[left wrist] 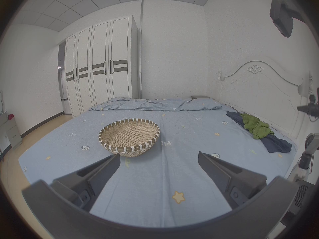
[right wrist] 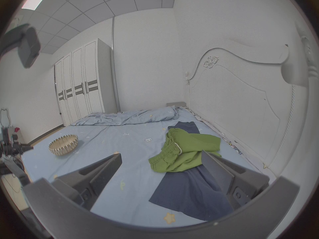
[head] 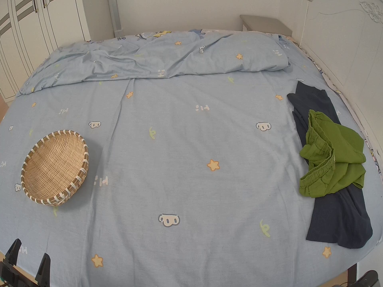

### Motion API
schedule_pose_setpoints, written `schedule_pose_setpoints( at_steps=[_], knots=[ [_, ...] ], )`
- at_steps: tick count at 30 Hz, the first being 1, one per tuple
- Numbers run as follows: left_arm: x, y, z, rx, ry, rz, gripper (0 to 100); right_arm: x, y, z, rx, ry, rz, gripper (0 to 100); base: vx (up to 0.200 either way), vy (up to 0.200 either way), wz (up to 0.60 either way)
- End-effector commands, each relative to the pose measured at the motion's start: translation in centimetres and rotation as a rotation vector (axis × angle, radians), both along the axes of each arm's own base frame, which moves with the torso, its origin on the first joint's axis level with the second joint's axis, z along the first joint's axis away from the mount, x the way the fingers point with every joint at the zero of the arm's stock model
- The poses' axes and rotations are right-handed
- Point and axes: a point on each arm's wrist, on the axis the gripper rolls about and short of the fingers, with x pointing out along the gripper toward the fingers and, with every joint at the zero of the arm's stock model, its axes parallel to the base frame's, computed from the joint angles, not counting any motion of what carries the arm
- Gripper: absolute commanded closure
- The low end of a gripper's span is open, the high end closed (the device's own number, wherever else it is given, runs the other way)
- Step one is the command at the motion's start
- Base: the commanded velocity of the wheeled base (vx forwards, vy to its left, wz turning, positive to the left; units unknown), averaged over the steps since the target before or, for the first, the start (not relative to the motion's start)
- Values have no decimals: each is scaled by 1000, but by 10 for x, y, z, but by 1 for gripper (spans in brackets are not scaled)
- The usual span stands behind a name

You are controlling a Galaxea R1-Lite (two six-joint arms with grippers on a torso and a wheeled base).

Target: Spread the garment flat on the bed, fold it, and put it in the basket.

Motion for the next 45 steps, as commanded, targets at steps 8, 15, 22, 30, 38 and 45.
schedule_pose_setpoints(
  at_steps=[8,15,22,30,38,45],
  knots=[
    [0,0,-5,-1,6,1,0,188,-5,71,26,549,-108,0,0,0,0],
    [0,0,-5,-1,6,1,0,268,-14,64,34,658,-135,0,0,0,0],
    [0,0,-5,-1,6,1,0,314,-19,33,38,767,-151,0,0,0,0],
    [0,0,-5,-1,6,1,0,352,-24,12,23,767,-231,0,0,0,0],
    [0,0,-5,-1,6,1,0,367,-25,9,70,758,-246,0,0,0,0],
    [0,0,-5,-1,6,1,0,370,-22,6,81,769,-241,0,0,0,0]
  ],
)
